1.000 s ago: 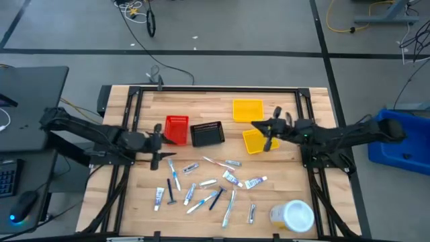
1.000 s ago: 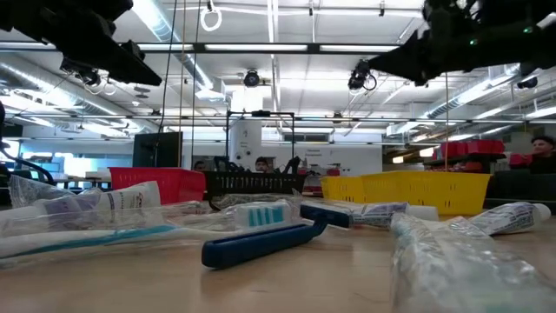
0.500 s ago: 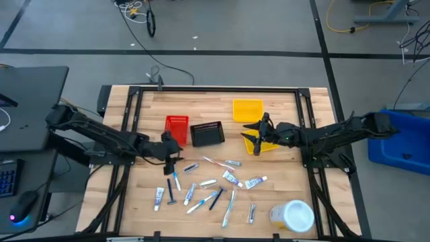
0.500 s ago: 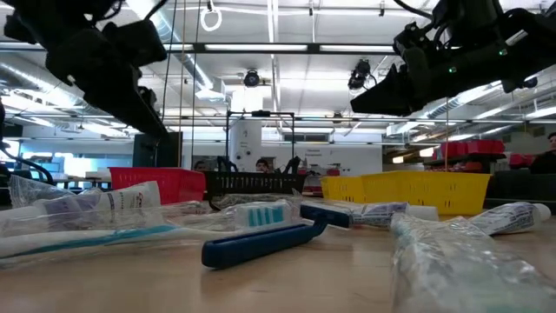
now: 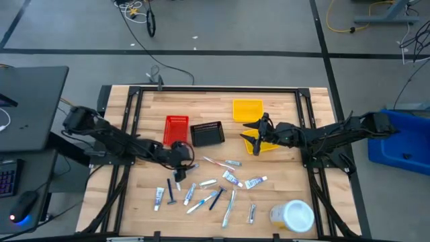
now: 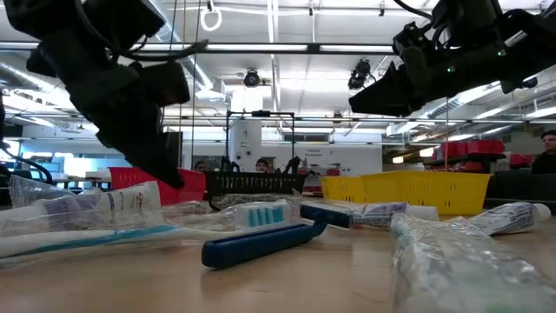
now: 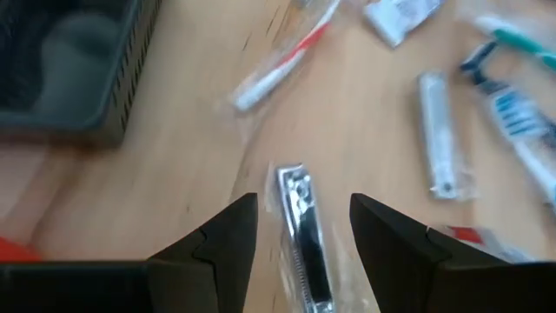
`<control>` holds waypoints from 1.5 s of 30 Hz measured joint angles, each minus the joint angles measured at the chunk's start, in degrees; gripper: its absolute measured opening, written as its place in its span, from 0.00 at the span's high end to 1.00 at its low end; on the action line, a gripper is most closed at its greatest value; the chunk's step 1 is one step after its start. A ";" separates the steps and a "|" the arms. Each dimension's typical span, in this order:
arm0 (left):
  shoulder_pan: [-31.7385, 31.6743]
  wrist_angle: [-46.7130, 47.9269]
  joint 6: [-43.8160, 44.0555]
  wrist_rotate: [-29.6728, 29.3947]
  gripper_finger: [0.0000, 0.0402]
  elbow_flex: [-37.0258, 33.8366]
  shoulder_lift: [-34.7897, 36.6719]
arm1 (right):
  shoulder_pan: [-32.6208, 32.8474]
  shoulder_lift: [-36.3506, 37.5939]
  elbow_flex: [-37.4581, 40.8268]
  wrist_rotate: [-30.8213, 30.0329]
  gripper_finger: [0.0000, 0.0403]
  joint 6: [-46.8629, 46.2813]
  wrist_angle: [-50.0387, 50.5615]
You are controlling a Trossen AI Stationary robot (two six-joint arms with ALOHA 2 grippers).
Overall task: Pick & Place Travel size toiletries
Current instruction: Put the silver nail cutter into the red bin
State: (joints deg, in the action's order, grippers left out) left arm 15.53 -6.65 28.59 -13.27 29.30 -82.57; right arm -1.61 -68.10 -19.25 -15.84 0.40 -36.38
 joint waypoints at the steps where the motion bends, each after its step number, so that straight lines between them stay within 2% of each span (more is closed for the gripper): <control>1: 0.01 0.78 0.23 0.00 0.52 0.65 -0.91 | 0.02 0.00 0.00 0.00 0.44 0.00 -0.18; 12: 0.04 10.03 -3.36 -0.54 0.52 10.42 -12.39 | 0.02 0.00 0.00 0.00 0.51 0.00 -0.96; 18: 0.07 11.48 -2.46 -0.65 0.52 11.54 -14.18 | 0.00 0.04 0.00 -0.02 0.53 0.00 -1.16; 29: 0.10 11.71 -3.50 -0.49 0.78 11.38 -14.28 | 0.00 0.04 0.00 -0.02 0.54 0.00 -1.15; 33: 0.15 11.45 -4.60 -0.37 0.83 11.28 -12.61 | 0.00 0.04 0.00 -0.02 0.52 0.00 -1.14; 37: 0.15 13.69 -5.55 -0.17 0.84 10.81 -8.45 | 0.00 0.04 0.00 -0.04 0.51 0.00 -1.04; 40: 0.22 14.44 -6.57 -3.21 0.82 11.17 -3.42 | 0.00 0.04 0.00 -0.04 0.50 0.00 -1.04; 45: -1.46 21.32 -8.51 -8.82 0.84 11.16 5.90 | 0.00 0.04 0.00 -0.05 0.49 0.00 -0.92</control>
State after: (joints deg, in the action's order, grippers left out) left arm 14.07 14.67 20.08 -22.08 40.46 -76.67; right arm -1.61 -68.05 -19.25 -15.88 0.40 -37.30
